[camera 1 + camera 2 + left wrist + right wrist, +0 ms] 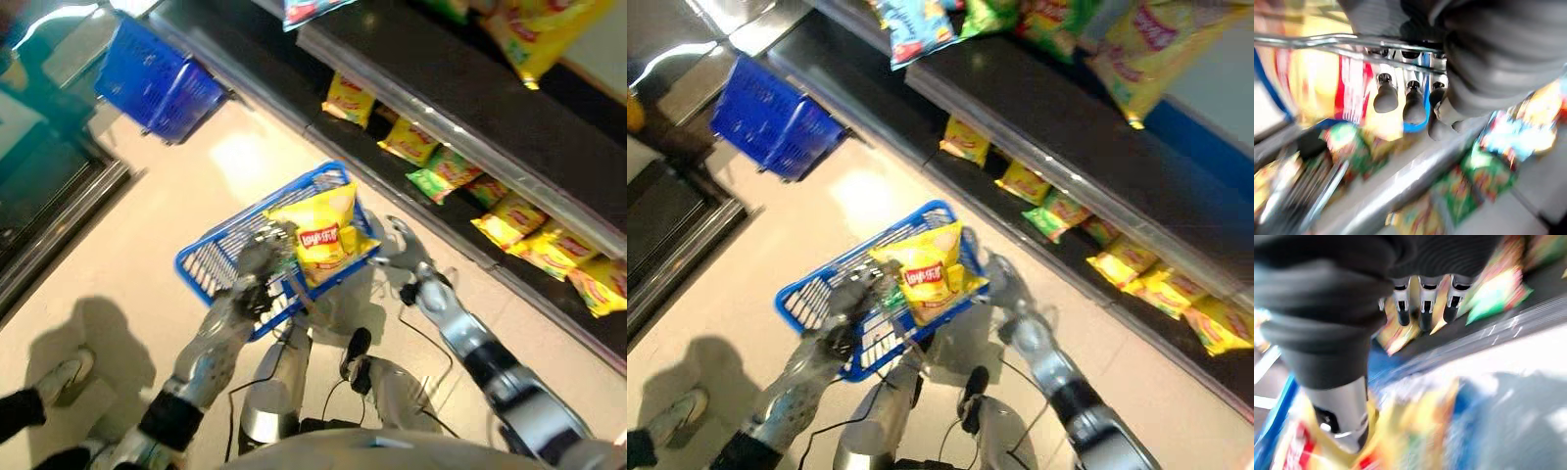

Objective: Pick up the snacks into the basket

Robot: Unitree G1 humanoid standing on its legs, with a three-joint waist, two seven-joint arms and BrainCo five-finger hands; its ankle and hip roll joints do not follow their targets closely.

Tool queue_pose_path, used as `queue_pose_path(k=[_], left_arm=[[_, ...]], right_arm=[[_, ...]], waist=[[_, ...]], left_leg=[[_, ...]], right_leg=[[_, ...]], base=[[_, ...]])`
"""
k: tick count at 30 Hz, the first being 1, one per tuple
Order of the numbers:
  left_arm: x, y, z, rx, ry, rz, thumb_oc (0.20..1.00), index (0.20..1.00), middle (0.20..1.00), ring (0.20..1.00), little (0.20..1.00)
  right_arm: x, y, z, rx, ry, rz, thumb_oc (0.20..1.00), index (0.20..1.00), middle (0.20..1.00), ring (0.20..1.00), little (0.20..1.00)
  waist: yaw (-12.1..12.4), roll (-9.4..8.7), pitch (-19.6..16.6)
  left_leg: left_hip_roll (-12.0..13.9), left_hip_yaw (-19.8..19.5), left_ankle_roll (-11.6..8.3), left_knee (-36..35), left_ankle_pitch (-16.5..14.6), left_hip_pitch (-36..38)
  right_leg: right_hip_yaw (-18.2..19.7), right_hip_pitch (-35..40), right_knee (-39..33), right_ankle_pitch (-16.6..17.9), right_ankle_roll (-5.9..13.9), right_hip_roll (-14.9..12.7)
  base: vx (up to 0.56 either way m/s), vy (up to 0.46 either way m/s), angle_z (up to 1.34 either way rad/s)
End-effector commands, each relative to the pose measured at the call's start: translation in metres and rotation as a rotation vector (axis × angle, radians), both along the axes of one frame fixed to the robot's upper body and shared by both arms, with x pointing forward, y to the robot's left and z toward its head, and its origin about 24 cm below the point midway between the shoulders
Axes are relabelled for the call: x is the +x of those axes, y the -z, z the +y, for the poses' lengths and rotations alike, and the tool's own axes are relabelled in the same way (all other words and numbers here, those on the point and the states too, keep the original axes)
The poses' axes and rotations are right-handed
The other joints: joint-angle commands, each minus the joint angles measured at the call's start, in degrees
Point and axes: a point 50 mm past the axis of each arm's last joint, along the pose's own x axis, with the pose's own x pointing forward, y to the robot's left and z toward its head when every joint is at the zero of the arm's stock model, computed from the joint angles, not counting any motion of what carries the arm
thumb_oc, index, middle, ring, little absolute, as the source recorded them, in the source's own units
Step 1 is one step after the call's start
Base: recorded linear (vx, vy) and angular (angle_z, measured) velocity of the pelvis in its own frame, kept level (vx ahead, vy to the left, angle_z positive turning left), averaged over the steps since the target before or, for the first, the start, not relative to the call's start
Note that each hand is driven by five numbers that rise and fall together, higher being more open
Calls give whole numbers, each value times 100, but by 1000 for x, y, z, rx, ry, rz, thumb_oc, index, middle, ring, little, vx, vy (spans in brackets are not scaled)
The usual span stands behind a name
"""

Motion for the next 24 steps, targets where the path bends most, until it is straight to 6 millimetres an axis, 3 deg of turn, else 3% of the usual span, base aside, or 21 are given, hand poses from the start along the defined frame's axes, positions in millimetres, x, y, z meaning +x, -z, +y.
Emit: queue_pose_path(k=[1,4,6,7,8,11,12,13,14,16,18,19,24], left_arm=[[4,-20,26,221,-161,-222,200,200,200,200,200],[-4,5,44,377,-211,-126,200,200,200,200,200],[-17,46,56,471,-251,63,200,200,200,200,200],[-17,46,56,471,-250,63,200,200,200,200,200],[-24,64,55,438,-267,150,200,200,200,200,200],[-39,92,63,606,-231,288,200,200,200,200,200],[-56,121,66,588,-223,457,200,200,200,200,200],[-56,121,66,588,-223,457,200,200,200,200,200],[-70,140,68,565,-218,584,200,200,200,200,200],[-94,161,73,566,-232,739,200,200,200,200,200],[-114,173,75,565,-234,845,200,200,200,200,200],[-135,185,76,590,-195,965,200,200,200,200,200],[-146,190,73,646,-110,1014,200,200,200,200,200]], right_arm=[[-39,21,-28,53,20,57,1000,1000,1000,1000,1000],[-60,37,-44,82,91,131,1000,1000,1000,1000,1000],[-86,61,-58,189,264,210,1000,1000,1000,1000,1000],[-87,61,-59,189,265,210,1000,1000,1000,1000,1000],[-92,69,-60,229,322,233,1000,1000,1000,1000,1000],[-109,90,-62,349,496,287,1000,1000,1000,1000,1000],[-121,109,-60,407,597,378,1000,1000,1000,1000,1000],[-121,109,-60,407,597,377,1000,1000,1000,1000,1000],[-128,119,-58,365,592,463,1000,1000,1000,1000,1000],[-133,127,-53,350,593,524,1000,1000,1000,1000,1000],[-150,139,-53,383,659,610,1000,1000,1000,1000,1000],[-167,150,-52,414,743,693,1000,1000,1000,1000,1000],[-190,158,-54,340,741,830,1000,1000,1000,1000,1000]], waist=[[-436,-12,-1059],[-540,8,-1292],[-726,36,-1491],[-707,36,-1486],[-755,52,-1543],[-861,83,-1656],[-899,105,-1705],[-896,105,-1701],[-906,113,-1743],[-925,116,-1829],[-955,122,-1891],[-983,131,-1976],[-1020,144,-2045]], left_leg=[[61,444,49,-334,-317,408],[75,570,58,-421,-351,580],[91,807,75,-436,-466,816],[95,823,76,-440,-471,831],[107,888,80,-439,-500,875],[158,1056,97,-468,-568,1053],[186,1180,105,-510,-598,1156],[187,1182,105,-511,-598,1160],[201,1228,103,-539,-603,1211],[228,1299,97,-576,-618,1299],[243,1352,95,-608,-647,1389],[266,1397,82,-624,-669,1449],[302,1438,58,-643,-714,1575]], right_leg=[[375,-41,-705,827,669,-267],[524,47,-830,874,687,-258],[814,180,-939,937,729,-245],[831,188,-944,940,729,-241],[910,211,-974,950,735,-236],[1119,247,-982,958,718,-177],[1231,263,-976,970,718,-143],[1233,265,-975,970,718,-142],[1269,297,-1018,990,719,-135],[1336,354,-1091,1012,712,-119],[1412,408,-1170,1042,712,-105],[1448,465,-1207,1033,702,-84],[1493,606,-1287,1033,682,-62]], base=[[78,88,-55],[83,50,-63],[123,55,-52],[83,36,-45],[37,9,-56],[66,5,-38],[39,9,-33],[47,1,-41],[44,-14,-34],[63,-13,-25],[73,-11,-19],[72,-15,-28],[61,-14,-7]])
